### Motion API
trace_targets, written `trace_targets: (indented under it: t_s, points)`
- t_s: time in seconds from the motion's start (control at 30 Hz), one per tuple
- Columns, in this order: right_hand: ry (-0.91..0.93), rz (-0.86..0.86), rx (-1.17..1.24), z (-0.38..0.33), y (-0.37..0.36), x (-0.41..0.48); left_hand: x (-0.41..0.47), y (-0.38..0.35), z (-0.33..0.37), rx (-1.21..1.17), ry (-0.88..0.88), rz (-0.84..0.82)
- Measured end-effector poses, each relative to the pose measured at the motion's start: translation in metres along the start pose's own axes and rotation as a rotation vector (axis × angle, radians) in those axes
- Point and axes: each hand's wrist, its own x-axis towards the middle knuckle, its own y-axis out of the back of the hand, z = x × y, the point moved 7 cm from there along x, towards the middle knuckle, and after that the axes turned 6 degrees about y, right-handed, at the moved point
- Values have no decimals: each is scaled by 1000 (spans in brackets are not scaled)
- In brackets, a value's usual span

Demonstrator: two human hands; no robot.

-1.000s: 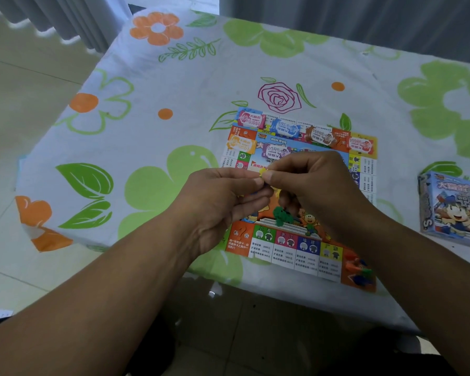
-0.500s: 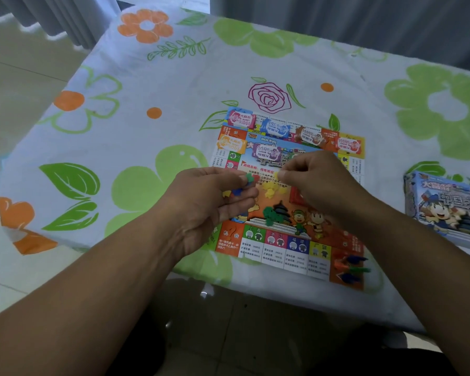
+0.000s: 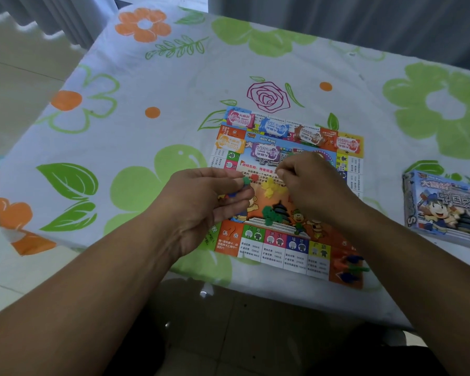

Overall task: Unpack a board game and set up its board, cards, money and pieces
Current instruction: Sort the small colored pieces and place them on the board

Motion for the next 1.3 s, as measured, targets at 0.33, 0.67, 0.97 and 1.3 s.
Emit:
trace_targets:
  t_s: [0.33, 0.67, 0.97, 1.3]
  points:
    - [37, -134, 569, -37, 3, -17, 3, -2, -3, 62, -4, -4]
    - [1, -169, 336, -13, -6, -21, 3, -1, -4, 26, 9, 26]
    - [90, -112, 195, -17, -5, -18, 4, -3, -6, -2, 64, 9]
    - [241, -20, 365, -44, -5, -17, 0, -1, -5, -7, 75, -48]
